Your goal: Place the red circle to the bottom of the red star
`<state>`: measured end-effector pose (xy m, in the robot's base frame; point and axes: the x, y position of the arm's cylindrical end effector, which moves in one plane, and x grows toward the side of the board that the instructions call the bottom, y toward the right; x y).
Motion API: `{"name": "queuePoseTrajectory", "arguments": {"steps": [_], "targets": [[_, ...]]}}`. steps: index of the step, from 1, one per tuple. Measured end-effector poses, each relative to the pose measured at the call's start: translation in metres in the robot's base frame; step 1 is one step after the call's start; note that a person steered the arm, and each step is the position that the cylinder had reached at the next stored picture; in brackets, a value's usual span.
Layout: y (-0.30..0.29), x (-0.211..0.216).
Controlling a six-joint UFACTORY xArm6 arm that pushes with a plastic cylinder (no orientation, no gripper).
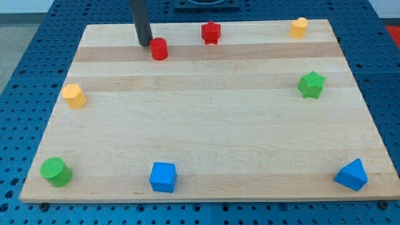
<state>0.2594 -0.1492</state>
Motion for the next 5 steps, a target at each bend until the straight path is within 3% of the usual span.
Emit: {"name": "queuePoseTrajectory", "arguments": {"steps": [5], "targets": [[0.045, 0.020]]}}
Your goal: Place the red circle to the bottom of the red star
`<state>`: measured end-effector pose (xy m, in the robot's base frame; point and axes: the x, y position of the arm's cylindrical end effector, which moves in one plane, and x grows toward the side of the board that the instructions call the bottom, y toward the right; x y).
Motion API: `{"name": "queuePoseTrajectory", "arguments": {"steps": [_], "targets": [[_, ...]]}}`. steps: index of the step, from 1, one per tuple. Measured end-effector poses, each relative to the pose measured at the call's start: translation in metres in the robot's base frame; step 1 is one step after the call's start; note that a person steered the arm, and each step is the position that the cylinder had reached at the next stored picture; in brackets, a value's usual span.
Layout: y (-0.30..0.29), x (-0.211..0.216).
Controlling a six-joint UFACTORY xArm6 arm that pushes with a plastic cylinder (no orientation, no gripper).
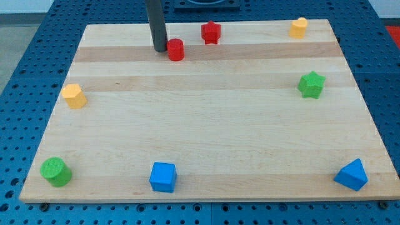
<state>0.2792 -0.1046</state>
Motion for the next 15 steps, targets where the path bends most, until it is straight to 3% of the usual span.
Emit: {"name": "queuePoseTrajectory", "arguments": {"steps": [8, 9, 10, 15], "targets": [[0.045, 0.035], [0.044, 0.045], [0.025, 0.084], [0.064, 0.053]]}}
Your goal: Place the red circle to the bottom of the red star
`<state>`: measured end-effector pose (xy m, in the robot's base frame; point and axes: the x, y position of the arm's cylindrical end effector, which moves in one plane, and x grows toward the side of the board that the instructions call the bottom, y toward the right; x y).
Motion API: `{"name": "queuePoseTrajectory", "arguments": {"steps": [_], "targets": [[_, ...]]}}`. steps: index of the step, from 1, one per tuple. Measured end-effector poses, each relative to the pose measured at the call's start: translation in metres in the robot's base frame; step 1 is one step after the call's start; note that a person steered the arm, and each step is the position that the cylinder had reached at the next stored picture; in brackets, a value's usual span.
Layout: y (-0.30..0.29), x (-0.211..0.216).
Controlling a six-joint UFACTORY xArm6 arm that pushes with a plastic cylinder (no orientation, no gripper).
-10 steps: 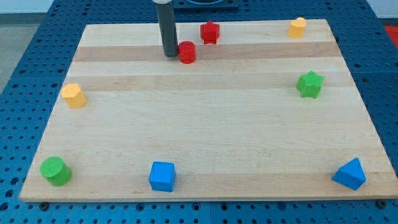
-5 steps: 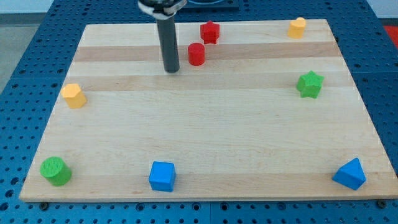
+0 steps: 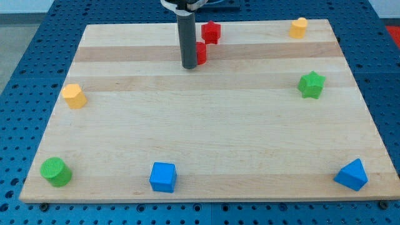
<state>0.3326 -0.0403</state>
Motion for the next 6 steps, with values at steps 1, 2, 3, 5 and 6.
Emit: {"name": "queuePoseTrajectory", "arguments": {"steps": [1, 2, 3, 5, 6], "targets": [[0.000, -0.006], [0.007, -0.011], [0.013, -0.011], [0.020, -0.014], [0.030, -0.016]]}}
